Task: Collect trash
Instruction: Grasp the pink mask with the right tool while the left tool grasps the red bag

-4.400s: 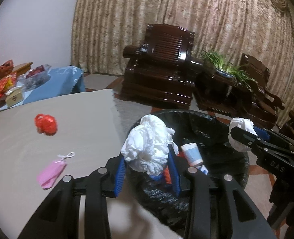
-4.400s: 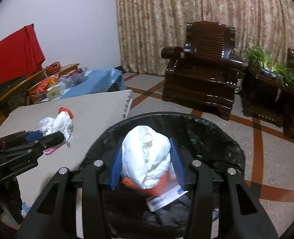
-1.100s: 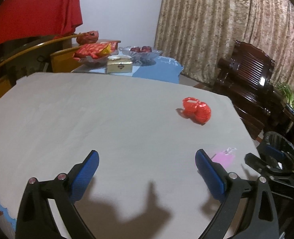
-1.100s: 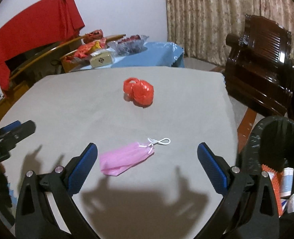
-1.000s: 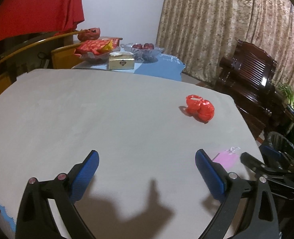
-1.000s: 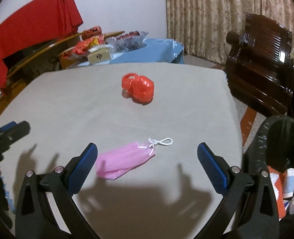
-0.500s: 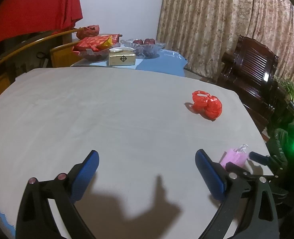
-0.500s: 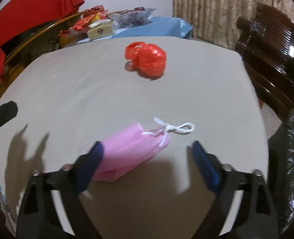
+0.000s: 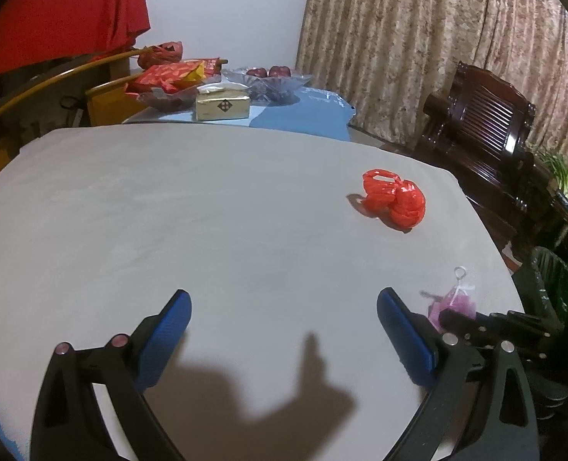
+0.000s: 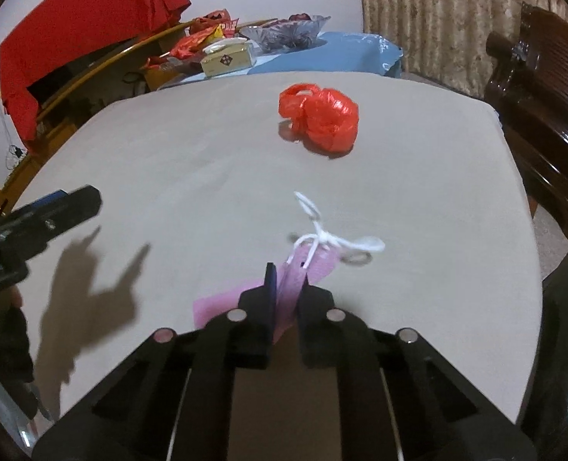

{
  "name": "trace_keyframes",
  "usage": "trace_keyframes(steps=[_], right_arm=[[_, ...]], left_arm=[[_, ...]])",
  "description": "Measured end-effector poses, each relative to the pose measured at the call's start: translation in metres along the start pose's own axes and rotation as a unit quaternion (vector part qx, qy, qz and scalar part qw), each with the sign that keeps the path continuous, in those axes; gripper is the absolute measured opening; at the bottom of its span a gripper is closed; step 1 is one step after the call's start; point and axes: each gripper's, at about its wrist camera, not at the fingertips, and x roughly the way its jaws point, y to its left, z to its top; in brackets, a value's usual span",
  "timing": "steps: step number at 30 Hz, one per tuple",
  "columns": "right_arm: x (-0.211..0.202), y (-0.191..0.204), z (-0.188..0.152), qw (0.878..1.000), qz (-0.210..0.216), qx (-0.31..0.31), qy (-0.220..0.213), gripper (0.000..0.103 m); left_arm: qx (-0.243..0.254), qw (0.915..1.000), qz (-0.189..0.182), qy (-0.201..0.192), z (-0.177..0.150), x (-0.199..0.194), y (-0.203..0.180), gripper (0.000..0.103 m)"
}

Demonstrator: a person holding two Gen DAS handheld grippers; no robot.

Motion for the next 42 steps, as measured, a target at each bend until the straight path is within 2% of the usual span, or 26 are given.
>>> trace_keyframes(steps=[6,12,19,29,36,38,40,41,42], right_arm=[[-0.015,-0.021,0.024,1.000,-0.012,0.011,-0.025,0.006],[-0.019,-0.056,0.059,0.997,-0.053,0.029,-0.041,0.006],[-0.013,-0.095,0.089,0.994,-0.084,0.051,-0.045,0.006],[-0.003,-0.119,0.090,0.993,-0.084,0.074,-0.036,0.006],[-0.001,-0.126,0.087,0.993,-0.080,0.085,-0.035,0.006],[-0.002,-0.127,0.086,0.992,-0.080,0.089,-0.036,0.006],[-0.002,-0.128,0.086,0.992,-0.080,0.093,-0.036,0.006],[-0.002,-0.130,0.085,0.992,-0.079,0.095,-0.036,0.006],[-0.003,-0.130,0.084,0.992,-0.079,0.096,-0.036,0.006]], left_arm=[[0.009,0.9999,-0.012,-0.002,0.015,0.014,-0.013,0.094],[0.030,0.9992,-0.024,-0.013,0.045,0.035,-0.038,0.094],[0.044,0.9981,-0.042,-0.004,0.073,0.078,-0.071,0.094],[0.064,0.9962,-0.052,0.029,0.082,0.134,-0.106,0.095],[0.061,0.9947,-0.068,0.048,0.078,0.155,-0.118,0.095],[0.057,0.9929,-0.087,0.058,0.076,0.160,-0.122,0.088],[0.054,0.9900,-0.110,0.069,0.074,0.164,-0.125,0.068],[0.055,0.9896,-0.113,0.070,0.074,0.165,-0.127,0.062],[0.057,0.9892,-0.117,0.069,0.074,0.165,-0.128,0.050]])
